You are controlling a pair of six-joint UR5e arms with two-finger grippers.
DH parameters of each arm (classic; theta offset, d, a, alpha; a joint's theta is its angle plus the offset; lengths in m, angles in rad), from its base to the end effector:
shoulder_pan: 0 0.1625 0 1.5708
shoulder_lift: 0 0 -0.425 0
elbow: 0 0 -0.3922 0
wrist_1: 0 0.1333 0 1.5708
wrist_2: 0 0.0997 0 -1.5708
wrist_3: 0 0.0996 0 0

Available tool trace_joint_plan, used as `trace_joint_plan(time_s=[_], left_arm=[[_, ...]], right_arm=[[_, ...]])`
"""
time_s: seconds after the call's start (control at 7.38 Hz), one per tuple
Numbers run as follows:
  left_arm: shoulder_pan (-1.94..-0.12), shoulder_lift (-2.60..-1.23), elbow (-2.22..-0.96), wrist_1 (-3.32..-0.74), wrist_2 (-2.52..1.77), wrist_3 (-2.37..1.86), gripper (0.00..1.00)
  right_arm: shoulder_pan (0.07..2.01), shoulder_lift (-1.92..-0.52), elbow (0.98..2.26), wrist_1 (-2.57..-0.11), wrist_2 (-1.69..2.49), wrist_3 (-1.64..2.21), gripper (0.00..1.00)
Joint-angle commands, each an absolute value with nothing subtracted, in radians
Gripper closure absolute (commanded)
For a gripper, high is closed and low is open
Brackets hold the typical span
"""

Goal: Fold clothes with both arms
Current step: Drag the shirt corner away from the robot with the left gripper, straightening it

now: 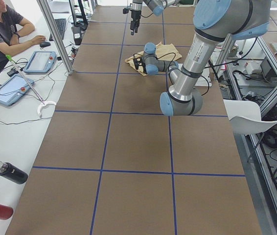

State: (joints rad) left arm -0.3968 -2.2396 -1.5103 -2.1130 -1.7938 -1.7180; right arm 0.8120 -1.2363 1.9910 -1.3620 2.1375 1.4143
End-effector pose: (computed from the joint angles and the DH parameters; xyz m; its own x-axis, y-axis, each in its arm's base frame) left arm 0.6162 -0.3788 0.2204 0.3443 -0.2993 -0.8899 0.2438 0.9438 -0.2232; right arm -0.3213 -0.4549 0.2613 0.4360 0.2687 0.8589 -0.2439 0.9539 -0.1746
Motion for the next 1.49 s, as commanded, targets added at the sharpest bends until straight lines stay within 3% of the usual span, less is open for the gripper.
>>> trace_joint_plan(time_s=[0.0, 0.81, 1.36], left_arm=[[-0.414, -2.24, -1.514, -2.108, -1.798, -1.718, 1.0], [-0.489, -2.252, -1.49, -2.083, -1.821, -1.713, 1.0], [-0.57, -2.354, -1.312, -2.091, -1.819, -1.623, 1.0]], right_arm=[[0.813, -1.238, 1.991, -1.361, 2.14, 1.414, 0.0], [0.813, -1.239, 1.991, -1.362, 2.143, 1.414, 0.0], [0.811, -1.241, 1.99, -1.361, 2.135, 1.416, 0.0]])
